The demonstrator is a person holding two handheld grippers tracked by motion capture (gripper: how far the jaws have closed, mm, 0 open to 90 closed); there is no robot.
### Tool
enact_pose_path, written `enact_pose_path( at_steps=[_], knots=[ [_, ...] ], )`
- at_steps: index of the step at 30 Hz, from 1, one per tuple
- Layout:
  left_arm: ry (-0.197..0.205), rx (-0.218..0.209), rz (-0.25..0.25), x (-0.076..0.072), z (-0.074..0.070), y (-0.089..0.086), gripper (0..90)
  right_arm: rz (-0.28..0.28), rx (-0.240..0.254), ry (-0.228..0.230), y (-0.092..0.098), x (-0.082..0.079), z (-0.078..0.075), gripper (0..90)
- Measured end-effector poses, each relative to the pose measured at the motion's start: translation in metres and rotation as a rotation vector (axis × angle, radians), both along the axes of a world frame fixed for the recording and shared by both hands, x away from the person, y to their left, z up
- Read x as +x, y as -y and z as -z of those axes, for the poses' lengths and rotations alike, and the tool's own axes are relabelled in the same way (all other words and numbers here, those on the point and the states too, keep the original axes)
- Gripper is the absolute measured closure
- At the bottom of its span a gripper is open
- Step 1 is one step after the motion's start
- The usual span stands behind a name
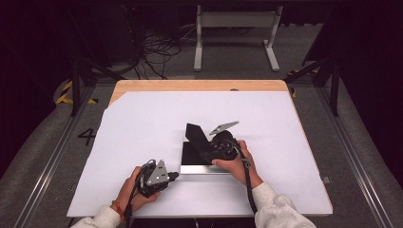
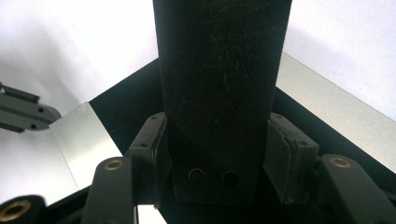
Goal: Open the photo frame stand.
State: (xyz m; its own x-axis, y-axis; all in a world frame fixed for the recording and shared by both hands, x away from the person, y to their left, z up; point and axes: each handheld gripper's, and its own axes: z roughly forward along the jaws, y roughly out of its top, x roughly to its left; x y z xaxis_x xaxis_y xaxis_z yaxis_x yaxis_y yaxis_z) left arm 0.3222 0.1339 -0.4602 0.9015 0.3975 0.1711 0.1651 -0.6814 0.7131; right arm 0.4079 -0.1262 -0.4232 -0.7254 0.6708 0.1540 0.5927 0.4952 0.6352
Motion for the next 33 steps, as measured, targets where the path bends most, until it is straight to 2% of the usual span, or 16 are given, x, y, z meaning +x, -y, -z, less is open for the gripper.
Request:
enact_pose_path(
  at_steps=[5,7,13,14,16,18,22,26,29,33],
  knots=[
    [0.011,0.006,-0.025,0.002,0.001,0.001,83.4,0.007,0.016,-0.012,-0.001,0.001,-0.003,45.4],
    [0.028,0.013,-0.052,0.003,0.002,0.001,75.4,0.006,0.017,-0.013,-0.002,0.000,-0.005,45.5],
    [0.063,0.014,-0.076,0.006,0.003,0.003,64.2,0.000,0.022,-0.026,-0.003,-0.001,-0.006,45.4],
    [0.078,0.027,-0.084,0.006,0.002,0.004,61.1,-0.002,0.021,-0.028,-0.003,-0.001,-0.006,45.4],
    [0.099,0.022,-0.079,0.007,0.002,0.006,59.8,-0.004,0.020,-0.035,-0.004,-0.001,-0.005,45.5],
    [0.129,0.046,-0.083,0.008,0.001,0.008,56.6,-0.003,0.020,-0.042,-0.004,-0.001,-0.005,45.4],
    [0.146,0.038,-0.085,0.011,0.001,0.009,52.4,-0.001,0.036,-0.050,-0.002,0.000,-0.005,45.5],
    [0.185,0.059,-0.076,0.013,0.002,0.014,50.9,0.010,0.040,-0.058,0.000,0.001,-0.006,45.4],
    [0.200,0.073,-0.066,0.013,0.002,0.017,50.4,0.008,0.042,-0.067,0.000,0.001,-0.006,45.4],
    [0.206,0.070,-0.057,0.014,0.001,0.018,50.5,0.013,0.046,-0.079,0.000,0.002,-0.007,45.4]
  ],
)
